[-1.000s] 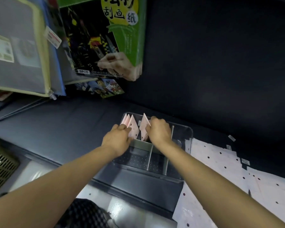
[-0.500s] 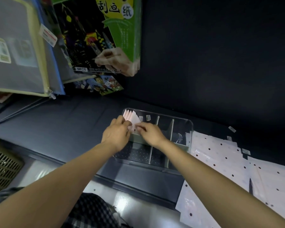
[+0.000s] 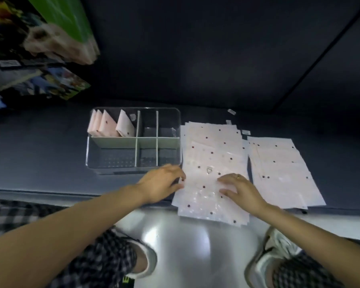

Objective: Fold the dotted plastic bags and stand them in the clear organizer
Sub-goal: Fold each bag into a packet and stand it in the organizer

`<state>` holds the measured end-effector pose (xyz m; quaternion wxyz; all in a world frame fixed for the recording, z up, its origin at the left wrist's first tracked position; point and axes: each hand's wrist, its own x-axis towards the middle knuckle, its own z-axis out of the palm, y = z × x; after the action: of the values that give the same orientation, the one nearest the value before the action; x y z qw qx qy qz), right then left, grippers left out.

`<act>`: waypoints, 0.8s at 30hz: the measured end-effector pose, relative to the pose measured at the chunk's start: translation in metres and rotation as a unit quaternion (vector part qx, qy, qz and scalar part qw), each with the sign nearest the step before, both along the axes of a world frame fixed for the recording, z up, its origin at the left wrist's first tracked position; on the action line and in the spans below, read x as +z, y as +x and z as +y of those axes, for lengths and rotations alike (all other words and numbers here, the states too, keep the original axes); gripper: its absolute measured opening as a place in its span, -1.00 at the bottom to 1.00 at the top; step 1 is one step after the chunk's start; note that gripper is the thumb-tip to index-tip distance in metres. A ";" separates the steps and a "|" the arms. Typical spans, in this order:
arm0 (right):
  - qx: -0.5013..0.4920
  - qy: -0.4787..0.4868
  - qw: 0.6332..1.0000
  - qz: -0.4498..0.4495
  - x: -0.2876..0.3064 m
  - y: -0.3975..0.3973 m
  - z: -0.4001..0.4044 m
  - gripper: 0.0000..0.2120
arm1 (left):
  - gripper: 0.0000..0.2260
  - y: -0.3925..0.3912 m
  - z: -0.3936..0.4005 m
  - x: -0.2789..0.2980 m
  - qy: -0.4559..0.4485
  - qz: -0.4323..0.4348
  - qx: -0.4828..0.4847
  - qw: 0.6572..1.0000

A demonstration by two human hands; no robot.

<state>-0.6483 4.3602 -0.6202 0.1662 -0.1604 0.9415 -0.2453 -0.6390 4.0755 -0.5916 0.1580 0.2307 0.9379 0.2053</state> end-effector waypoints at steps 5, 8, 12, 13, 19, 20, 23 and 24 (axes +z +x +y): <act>0.063 0.049 0.997 0.000 -0.030 0.041 0.046 -0.41 | -0.36 0.024 0.028 -0.042 -0.058 -0.089 -0.037 0.994; 0.016 -0.008 0.999 0.036 -0.041 0.045 0.053 -0.60 | -0.29 0.032 0.036 -0.058 -0.064 -0.078 -0.016 0.995; -0.015 -0.072 0.996 0.050 -0.047 0.044 0.056 -0.91 | -0.40 0.035 0.040 -0.066 -0.038 -0.040 0.045 0.997; -0.021 -0.087 0.995 0.040 -0.048 0.043 0.057 -0.92 | -0.44 0.035 0.041 -0.065 -0.032 -0.034 0.058 0.997; -0.105 -0.238 0.950 -0.174 -0.016 0.017 0.058 -0.92 | -0.28 0.027 0.043 -0.044 -0.015 -0.123 0.015 0.992; -0.099 -0.231 0.949 -0.190 -0.008 0.009 0.059 -0.91 | -0.26 0.025 0.044 -0.039 -0.006 -0.133 0.020 0.991; -0.109 -0.234 0.936 -0.240 0.011 -0.009 0.063 -0.87 | -0.38 0.016 0.050 -0.022 0.019 -0.126 0.066 0.990; -0.120 -0.247 0.925 -0.264 0.014 -0.015 0.064 -0.85 | -0.50 0.013 0.053 -0.017 0.047 -0.120 0.085 0.988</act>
<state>-0.6635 4.4242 -0.6062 0.3330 -0.0113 0.7855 -0.5215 -0.6260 4.1284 -0.6089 0.2407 0.1311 0.9175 0.2883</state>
